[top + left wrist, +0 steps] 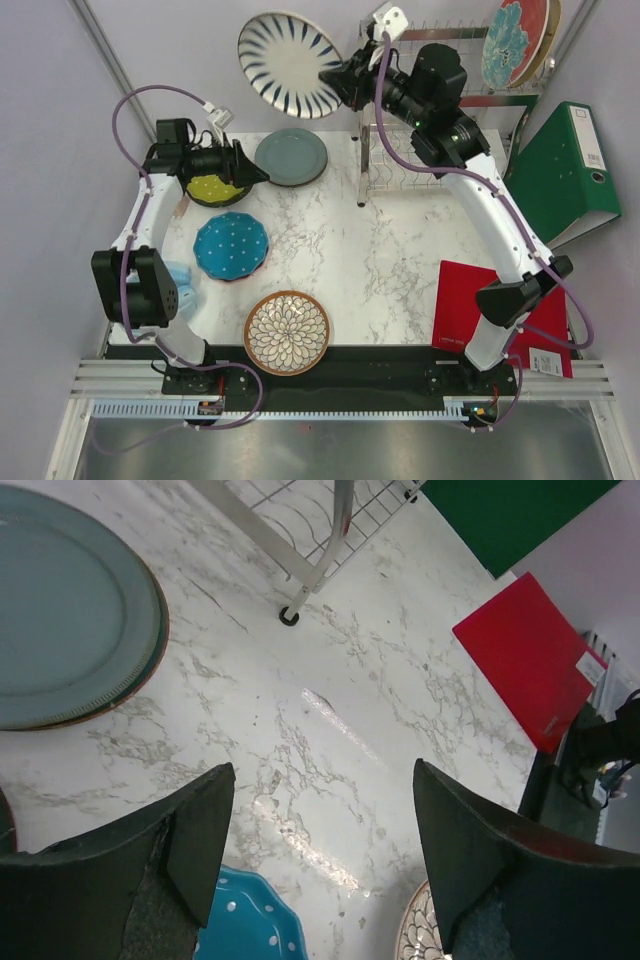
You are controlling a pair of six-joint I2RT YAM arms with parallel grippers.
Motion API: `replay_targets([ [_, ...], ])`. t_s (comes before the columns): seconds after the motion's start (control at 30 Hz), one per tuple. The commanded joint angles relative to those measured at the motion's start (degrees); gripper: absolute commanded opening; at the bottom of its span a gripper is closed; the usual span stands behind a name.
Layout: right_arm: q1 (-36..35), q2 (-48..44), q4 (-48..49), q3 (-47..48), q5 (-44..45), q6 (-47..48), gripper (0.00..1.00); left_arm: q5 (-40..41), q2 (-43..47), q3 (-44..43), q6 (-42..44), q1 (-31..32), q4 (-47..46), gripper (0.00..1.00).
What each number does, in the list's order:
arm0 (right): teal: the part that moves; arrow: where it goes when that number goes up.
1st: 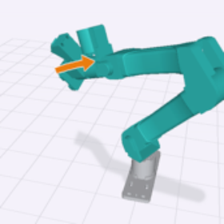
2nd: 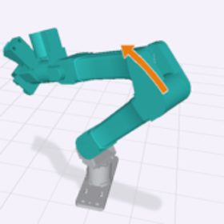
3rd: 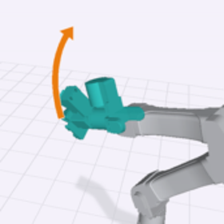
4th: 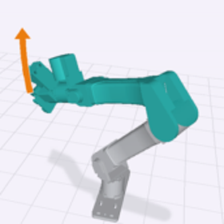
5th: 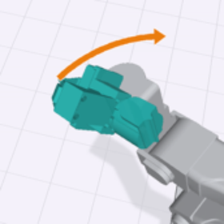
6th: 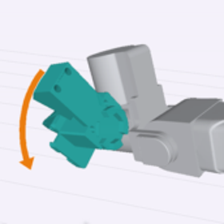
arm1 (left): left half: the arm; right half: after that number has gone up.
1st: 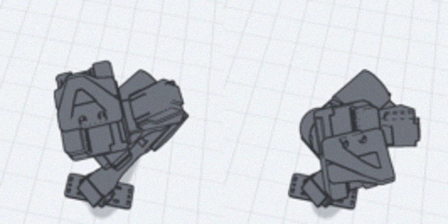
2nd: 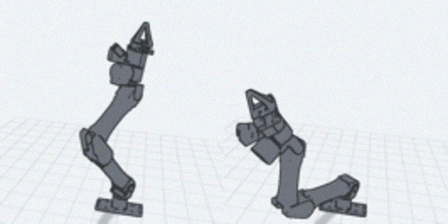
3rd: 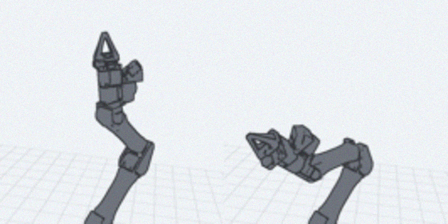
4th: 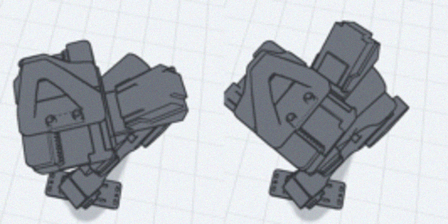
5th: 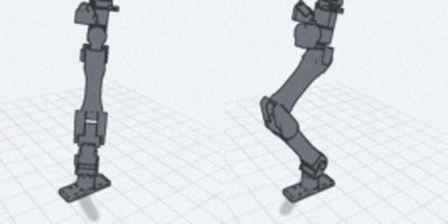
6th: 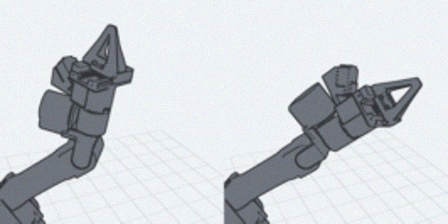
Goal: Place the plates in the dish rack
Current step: Insert the plate into the dish rack.
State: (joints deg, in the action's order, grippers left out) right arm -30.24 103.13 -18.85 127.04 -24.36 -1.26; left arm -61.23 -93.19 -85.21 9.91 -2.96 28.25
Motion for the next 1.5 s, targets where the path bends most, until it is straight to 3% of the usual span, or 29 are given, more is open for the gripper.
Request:
replay_targets([
  [0.0, 0.0, -2.9, 27.1, 1.4, 22.7, 4.5, 0.00, 0.9, -0.9, -2.4, -11.8, 4.3, -10.4, 0.79],
  [0.2, 0.0, 0.5, 38.4, 3.8, 44.0, 19.4, 0.00, 2.6, -2.1, -1.9, -10.4, 8.3, -12.0, 0.79],
  [0.37, 1.7, 3.2, 41.3, 6.8, 54.0, 25.7, 0.00, 2.3, -2.4, -0.3, -10.0, 10.0, -13.0, 0.78],
  [0.53, 7.8, 2.8, 29.2, 9.7, 54.8, 18.3, 0.00, 1.2, -2.8, 1.4, -8.5, 10.7, -14.2, 0.77],
  [0.93, 19.2, 0.1, 19.4, 8.2, 53.5, 16.2, 0.00, -1.2, -4.7, 4.0, -8.5, 12.2, -17.8, 0.76],
  [1.47, 29.3, 0.4, 5.4, 13.8, 40.1, 10.6, 0.00, -1.8, -6.6, 5.4, -8.6, 13.9, -20.6, 0.75],
])
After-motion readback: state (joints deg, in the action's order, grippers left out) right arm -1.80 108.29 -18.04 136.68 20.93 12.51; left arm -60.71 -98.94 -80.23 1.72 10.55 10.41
